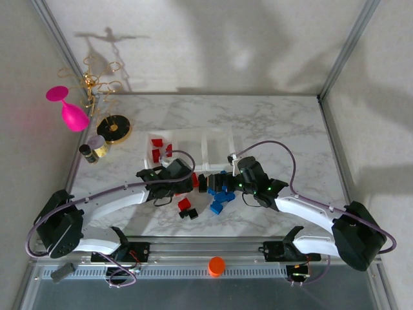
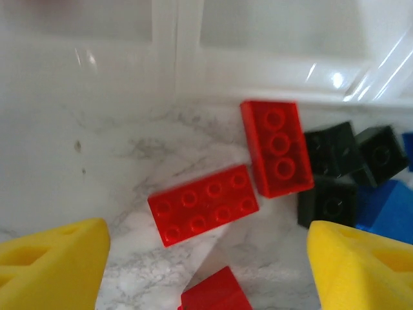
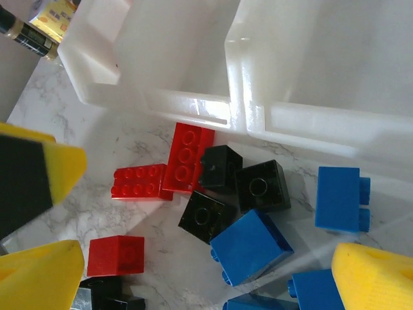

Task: Sort the legos into containers by color
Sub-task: Pick up the lego from the center of the table.

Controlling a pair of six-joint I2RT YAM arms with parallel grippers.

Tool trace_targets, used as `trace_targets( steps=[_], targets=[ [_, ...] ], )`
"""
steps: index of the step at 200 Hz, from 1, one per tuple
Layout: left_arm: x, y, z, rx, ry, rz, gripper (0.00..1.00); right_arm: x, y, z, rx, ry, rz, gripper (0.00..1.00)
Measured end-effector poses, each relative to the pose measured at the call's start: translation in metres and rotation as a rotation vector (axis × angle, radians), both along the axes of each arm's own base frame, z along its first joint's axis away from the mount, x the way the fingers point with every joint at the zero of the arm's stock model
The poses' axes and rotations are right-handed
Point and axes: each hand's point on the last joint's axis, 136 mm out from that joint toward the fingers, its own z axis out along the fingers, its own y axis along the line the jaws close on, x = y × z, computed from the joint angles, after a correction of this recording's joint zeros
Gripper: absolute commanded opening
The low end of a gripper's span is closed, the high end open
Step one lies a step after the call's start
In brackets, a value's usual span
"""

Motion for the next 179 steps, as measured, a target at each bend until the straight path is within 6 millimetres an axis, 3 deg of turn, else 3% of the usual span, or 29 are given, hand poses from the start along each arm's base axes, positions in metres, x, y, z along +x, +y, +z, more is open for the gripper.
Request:
trace_targets(
  steps=[50, 99, 179],
  targets=[
    [-0.003, -0.012, -0.031, 0.001, 0.056, -0.001, 0.86, 0.003, -0.003, 0.005, 0.005, -0.015, -0.023, 0.99],
    [-0.003, -0.012, -0.053, 0.042, 0.095, 0.008, 0.89, 0.005, -0.005, 0.006, -0.001, -0.025, -0.037, 0.99],
    [0.005, -0.003, -0.06, 0.056, 0.078, 0.054, 0.86, 0.005, -0.006, 0.004, -0.007, -0.021, -0.04, 0.99]
  ],
)
